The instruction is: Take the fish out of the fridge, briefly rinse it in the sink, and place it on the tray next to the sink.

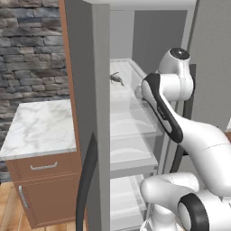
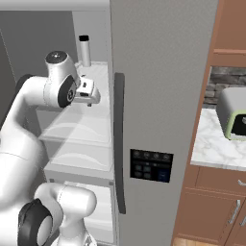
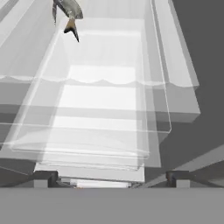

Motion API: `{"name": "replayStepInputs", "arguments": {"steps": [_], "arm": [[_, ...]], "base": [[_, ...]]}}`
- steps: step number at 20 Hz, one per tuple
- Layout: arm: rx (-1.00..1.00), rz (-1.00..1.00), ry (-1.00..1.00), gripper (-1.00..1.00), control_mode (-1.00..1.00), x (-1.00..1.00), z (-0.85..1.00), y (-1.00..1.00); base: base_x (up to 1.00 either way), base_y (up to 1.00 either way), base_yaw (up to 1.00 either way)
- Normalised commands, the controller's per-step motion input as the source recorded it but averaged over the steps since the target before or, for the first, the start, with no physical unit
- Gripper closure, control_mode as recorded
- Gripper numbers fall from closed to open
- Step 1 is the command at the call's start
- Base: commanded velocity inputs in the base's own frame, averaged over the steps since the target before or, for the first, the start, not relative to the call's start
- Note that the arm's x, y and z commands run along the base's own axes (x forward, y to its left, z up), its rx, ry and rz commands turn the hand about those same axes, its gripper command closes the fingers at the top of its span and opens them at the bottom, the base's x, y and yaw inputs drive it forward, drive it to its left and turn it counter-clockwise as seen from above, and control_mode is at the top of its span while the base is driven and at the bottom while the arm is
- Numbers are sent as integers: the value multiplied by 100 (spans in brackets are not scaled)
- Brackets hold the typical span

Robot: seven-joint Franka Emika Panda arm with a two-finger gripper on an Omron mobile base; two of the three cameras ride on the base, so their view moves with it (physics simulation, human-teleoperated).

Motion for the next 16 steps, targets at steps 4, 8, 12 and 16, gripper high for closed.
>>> {"name": "replayStepInputs", "arguments": {"steps": [4,8,12,16], "arm": [[0,0,-12,-100,-100,31,36,23],[0,0,-2,-100,-100,65,22,26],[2,0,0,-100,-100,94,11,26],[0,0,0,-100,-100,92,3,21]], "base": [[0,0,0],[0,0,0],[0,0,0],[0,0,0]]}}
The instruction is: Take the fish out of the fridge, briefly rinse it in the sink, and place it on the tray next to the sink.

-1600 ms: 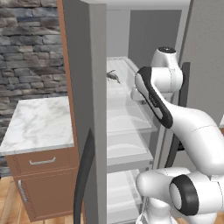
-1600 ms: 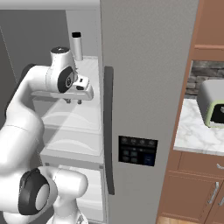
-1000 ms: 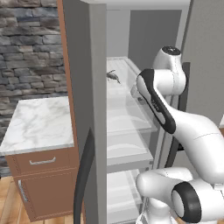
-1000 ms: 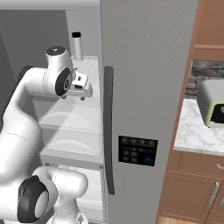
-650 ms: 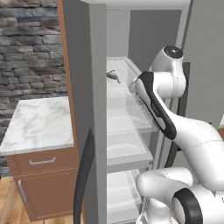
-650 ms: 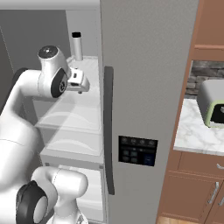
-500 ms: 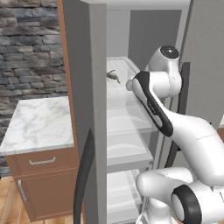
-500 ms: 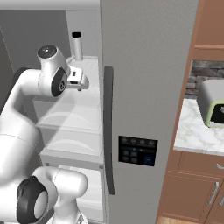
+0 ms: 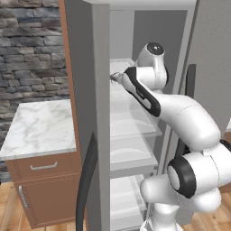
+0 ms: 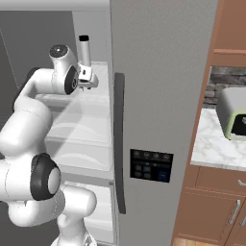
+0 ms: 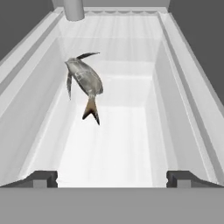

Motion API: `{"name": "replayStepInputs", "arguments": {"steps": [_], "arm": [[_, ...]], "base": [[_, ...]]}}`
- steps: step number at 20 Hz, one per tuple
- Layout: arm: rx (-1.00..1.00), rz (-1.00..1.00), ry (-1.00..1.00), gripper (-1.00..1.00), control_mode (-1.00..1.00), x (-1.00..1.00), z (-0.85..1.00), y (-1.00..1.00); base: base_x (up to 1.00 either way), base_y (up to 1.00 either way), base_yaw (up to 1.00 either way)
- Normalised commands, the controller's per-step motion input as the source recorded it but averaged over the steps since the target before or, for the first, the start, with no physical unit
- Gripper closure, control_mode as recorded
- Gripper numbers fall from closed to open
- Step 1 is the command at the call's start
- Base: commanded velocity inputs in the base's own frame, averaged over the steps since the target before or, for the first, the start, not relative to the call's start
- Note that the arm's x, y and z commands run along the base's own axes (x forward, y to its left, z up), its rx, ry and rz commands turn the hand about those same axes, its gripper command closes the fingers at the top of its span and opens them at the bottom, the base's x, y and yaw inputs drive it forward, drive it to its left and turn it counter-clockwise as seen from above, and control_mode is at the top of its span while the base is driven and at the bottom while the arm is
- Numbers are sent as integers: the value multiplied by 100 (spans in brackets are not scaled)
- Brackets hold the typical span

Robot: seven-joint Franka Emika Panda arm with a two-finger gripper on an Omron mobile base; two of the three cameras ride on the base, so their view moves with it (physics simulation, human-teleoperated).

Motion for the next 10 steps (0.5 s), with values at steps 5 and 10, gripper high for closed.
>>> {"name": "replayStepInputs", "arguments": {"steps": [5,10], "arm": [[1,0,0,-100,-100,62,0,14],[0,0,1,-100,-100,11,-7,12]], "base": [[0,0,0],[0,0,0]]}}
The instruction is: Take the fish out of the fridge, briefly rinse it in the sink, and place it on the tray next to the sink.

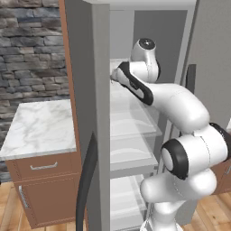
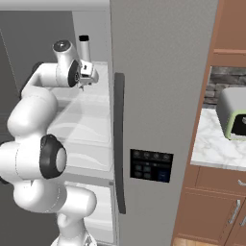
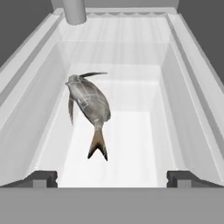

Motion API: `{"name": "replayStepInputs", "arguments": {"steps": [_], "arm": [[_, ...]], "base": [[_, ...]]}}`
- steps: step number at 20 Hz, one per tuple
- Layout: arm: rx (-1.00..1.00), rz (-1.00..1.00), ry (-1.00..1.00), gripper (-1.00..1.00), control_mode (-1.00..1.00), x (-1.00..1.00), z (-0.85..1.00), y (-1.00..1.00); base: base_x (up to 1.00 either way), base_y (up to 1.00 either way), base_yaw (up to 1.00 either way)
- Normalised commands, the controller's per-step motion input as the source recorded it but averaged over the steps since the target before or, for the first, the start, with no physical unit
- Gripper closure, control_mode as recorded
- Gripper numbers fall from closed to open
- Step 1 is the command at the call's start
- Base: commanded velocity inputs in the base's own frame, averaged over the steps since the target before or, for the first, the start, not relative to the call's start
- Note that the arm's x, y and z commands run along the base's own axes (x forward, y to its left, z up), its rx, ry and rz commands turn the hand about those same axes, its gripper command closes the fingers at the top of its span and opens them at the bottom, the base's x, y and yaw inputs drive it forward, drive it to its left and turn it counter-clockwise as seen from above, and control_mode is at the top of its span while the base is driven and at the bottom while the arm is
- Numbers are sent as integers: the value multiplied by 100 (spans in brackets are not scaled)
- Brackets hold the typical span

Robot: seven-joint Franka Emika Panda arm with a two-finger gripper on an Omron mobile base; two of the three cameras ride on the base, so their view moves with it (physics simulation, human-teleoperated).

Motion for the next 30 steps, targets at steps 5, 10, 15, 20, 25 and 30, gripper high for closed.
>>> {"name": "replayStepInputs", "arguments": {"steps": [5,10,15,20,25,30], "arm": [[0,0,1,-100,-100,38,-22,32],[0,0,0,-100,-100,36,-4,4],[0,0,1,-100,-100,25,-13,0],[1,0,4,-100,-100,13,-19,0],[2,0,6,-100,-100,2,-26,0],[0,0,2,-100,-100,5,-20,0]], "base": [[0,0,0],[0,0,0],[0,0,0],[0,0,0],[0,0,0],[0,0,0]]}}
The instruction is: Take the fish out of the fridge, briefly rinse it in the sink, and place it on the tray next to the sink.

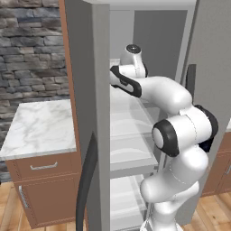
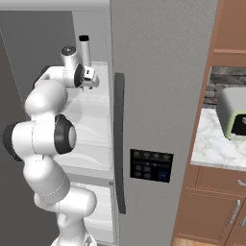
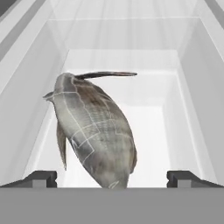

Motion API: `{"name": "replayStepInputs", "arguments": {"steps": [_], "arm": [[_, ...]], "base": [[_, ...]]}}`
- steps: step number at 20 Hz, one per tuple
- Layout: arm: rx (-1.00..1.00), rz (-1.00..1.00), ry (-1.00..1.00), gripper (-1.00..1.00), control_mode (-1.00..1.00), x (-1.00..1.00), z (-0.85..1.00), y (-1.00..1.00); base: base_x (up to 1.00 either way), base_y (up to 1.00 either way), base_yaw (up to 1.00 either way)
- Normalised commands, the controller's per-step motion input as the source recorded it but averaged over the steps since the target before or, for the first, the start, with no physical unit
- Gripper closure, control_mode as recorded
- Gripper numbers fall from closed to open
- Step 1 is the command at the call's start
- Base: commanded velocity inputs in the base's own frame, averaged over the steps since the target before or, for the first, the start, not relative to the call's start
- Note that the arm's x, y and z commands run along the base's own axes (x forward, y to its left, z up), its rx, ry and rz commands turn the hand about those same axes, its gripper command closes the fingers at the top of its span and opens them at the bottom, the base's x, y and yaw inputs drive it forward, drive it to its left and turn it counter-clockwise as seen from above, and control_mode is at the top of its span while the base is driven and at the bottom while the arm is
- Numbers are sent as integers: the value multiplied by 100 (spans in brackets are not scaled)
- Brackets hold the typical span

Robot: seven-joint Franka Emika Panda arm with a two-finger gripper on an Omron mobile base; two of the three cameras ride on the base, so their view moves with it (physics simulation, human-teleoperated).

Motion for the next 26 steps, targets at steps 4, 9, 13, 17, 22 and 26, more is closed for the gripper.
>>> {"name": "replayStepInputs", "arguments": {"steps": [4,9,13,17,22,26], "arm": [[0,0,0,-100,-100,26,-7,0],[0,0,0,100,-100,23,-23,0],[0,0,0,100,-100,5,-15,0],[0,0,0,100,-100,0,0,0],[-3,0,-8,100,-100,-35,7,16],[-18,0,-38,100,-100,-100,61,33]], "base": [[0,0,0],[0,0,0],[0,0,0],[0,0,0],[0,0,0],[0,0,0]]}}
